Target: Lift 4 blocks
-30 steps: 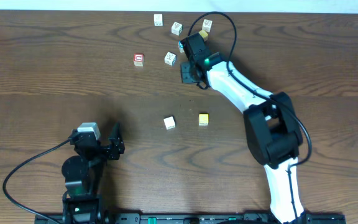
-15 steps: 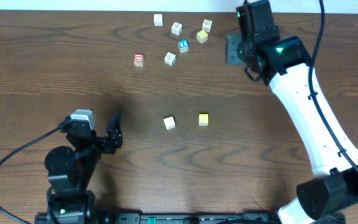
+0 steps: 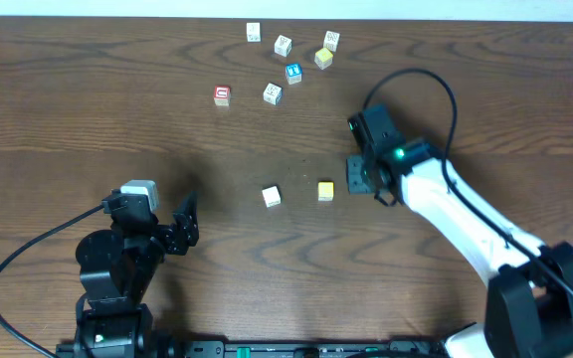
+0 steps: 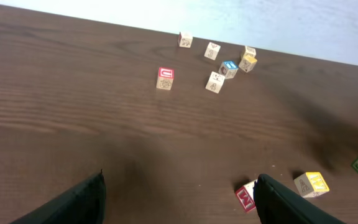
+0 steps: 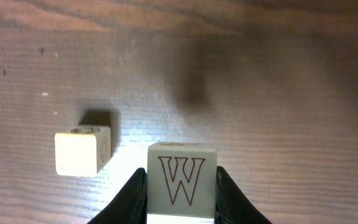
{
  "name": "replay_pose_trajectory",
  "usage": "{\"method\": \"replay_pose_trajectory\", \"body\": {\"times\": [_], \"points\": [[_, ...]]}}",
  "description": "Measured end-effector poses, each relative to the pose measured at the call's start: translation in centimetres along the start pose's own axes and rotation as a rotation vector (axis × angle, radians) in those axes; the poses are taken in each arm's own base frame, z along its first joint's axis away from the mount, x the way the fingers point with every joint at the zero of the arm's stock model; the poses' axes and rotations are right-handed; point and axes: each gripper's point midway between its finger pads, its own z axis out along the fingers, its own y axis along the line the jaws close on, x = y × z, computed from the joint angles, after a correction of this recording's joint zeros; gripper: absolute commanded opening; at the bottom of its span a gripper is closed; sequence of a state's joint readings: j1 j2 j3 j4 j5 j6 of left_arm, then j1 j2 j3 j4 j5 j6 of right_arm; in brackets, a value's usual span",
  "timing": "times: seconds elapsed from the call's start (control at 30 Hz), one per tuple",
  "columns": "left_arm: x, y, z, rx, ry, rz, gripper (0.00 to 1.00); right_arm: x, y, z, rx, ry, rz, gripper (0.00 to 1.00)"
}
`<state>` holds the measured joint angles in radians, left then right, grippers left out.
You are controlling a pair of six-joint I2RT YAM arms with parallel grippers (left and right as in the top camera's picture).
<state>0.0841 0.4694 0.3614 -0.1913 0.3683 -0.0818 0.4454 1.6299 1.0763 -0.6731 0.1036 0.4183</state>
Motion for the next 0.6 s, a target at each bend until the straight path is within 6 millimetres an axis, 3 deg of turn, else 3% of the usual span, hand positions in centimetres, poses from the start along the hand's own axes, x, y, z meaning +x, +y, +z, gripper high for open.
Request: {"method": "replay_pose_trajectory", "body": {"times": [0.23,0.43,0.6], "points": [[0.6,0.1,0.0,-0.003,0.023,-0.008,0.77,2.0,0.9,1.5,-0.072,0.004,0.029,0.01],[1.2,0.2,0.0,-0.007,0.048,-0.016,0.76,1.9,3.0,1.4,-0.124,-0.024,0.0,0.01],[1.4,0.2,0.0,-0.008,0.055,-0.018,0.77,1.5,3.2,1.3,-0.132,-0.039,0.001,0.01]]}}
